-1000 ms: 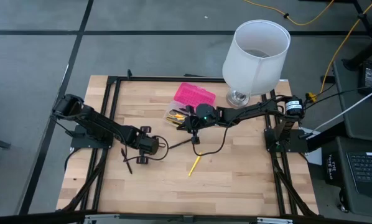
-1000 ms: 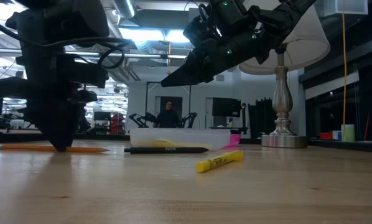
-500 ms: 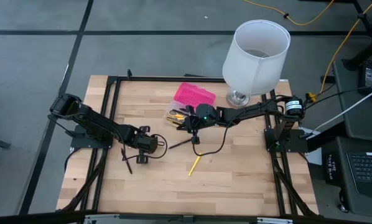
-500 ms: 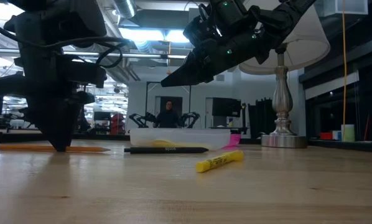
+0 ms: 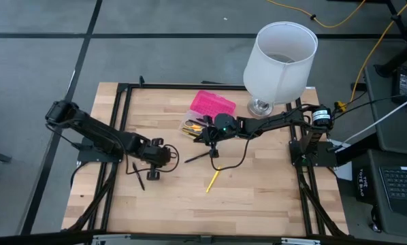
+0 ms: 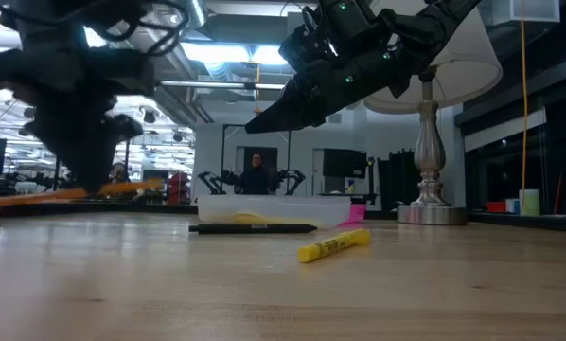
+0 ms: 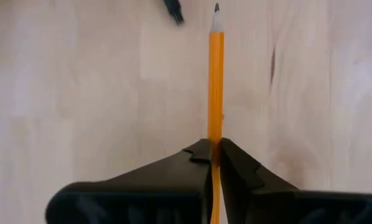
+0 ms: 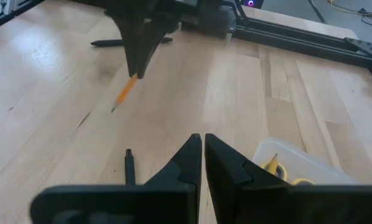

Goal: Pick & place school supplies into a supply box
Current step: Put the orange pencil into the pink supply box

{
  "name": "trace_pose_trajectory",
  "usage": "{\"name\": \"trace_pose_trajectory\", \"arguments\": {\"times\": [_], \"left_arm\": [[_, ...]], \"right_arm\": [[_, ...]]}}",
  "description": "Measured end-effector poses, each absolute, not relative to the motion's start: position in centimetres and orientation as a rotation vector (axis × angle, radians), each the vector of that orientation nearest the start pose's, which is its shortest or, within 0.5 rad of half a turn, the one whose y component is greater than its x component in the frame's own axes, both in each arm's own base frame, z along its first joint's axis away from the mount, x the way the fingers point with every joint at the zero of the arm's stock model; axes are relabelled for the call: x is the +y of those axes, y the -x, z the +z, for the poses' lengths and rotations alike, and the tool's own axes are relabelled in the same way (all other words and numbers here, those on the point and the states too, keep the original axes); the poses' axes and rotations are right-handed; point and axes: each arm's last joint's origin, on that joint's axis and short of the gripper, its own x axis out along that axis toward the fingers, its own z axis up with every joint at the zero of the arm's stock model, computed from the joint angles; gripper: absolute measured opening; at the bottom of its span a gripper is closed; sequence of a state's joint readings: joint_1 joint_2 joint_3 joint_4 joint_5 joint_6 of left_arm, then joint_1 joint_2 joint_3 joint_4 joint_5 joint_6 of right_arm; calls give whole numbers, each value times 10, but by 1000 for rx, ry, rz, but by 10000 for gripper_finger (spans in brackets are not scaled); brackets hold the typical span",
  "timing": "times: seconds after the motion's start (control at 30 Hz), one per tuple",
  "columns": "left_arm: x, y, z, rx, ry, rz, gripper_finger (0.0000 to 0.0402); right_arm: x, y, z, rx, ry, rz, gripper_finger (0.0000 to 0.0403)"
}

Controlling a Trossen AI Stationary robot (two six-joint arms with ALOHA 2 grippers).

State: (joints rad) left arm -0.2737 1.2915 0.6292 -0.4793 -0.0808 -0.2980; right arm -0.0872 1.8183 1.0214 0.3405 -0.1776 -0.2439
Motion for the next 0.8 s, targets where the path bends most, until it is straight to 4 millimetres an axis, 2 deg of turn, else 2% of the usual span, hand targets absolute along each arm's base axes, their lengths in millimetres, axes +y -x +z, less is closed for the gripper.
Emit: {"name": "trace_pose_trajectory", "arguments": {"times": [0.2,0.43,0.57,0.73,0.8], "left_arm": [[-53,-205,185,1011,-8,28,5],[-51,-209,203,834,-113,19,6],[-50,-211,206,786,-156,0,6],[-43,-217,210,744,-171,-17,5],[-40,-219,212,715,-170,-43,5]], "right_arm": [[-28,-382,186,449,168,142,26],[-23,-367,213,470,143,136,15],[-3,-358,222,524,195,63,7],[27,-352,221,565,215,10,5],[36,-348,213,581,195,18,5]]}}
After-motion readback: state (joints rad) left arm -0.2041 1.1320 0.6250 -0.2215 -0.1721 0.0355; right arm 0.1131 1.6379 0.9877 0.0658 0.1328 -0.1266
